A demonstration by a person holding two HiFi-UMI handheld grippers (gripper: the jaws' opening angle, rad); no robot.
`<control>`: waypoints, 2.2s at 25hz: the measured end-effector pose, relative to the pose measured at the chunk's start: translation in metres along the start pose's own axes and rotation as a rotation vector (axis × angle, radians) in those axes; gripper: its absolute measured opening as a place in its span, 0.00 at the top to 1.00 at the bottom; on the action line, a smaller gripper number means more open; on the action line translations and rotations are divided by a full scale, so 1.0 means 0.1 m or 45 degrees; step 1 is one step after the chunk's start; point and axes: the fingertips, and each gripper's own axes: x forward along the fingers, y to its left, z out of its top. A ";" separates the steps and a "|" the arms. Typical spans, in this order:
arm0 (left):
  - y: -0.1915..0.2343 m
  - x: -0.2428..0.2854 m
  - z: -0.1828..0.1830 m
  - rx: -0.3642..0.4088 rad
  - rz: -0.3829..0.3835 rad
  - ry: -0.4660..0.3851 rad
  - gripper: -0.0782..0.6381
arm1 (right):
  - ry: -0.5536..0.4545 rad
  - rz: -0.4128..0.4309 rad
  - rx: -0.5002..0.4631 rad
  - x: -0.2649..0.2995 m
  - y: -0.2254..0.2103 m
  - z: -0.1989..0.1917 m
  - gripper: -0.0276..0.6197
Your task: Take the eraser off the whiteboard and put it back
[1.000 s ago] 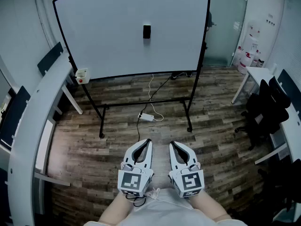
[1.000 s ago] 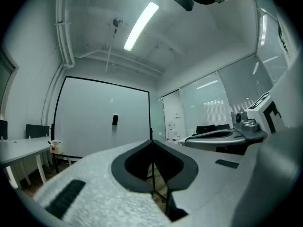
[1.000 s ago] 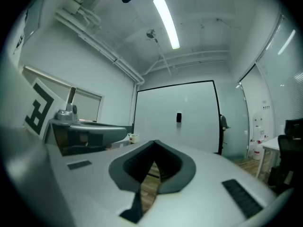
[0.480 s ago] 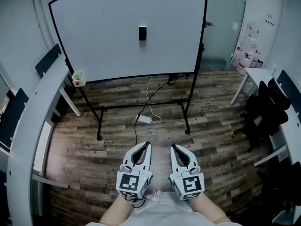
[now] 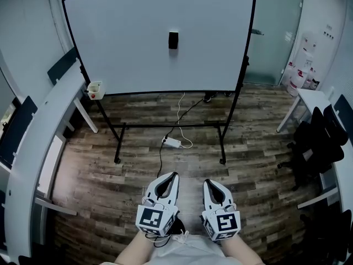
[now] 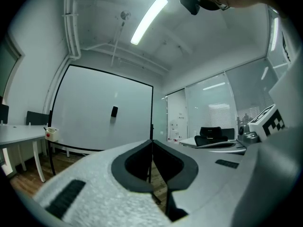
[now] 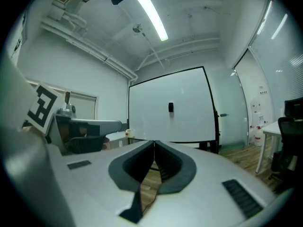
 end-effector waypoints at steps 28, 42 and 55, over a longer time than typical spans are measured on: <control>2.55 3.24 0.38 -0.005 -0.087 -0.098 0.87 | -0.022 -0.173 -0.057 3.74 -1.31 0.59 0.92; 3.07 4.37 0.65 0.078 0.105 -0.143 0.87 | -0.054 0.029 -0.045 5.00 -1.90 0.82 0.92; 3.47 5.22 1.04 0.179 0.261 -0.133 0.72 | -0.098 0.198 -0.128 5.82 -2.31 1.21 0.92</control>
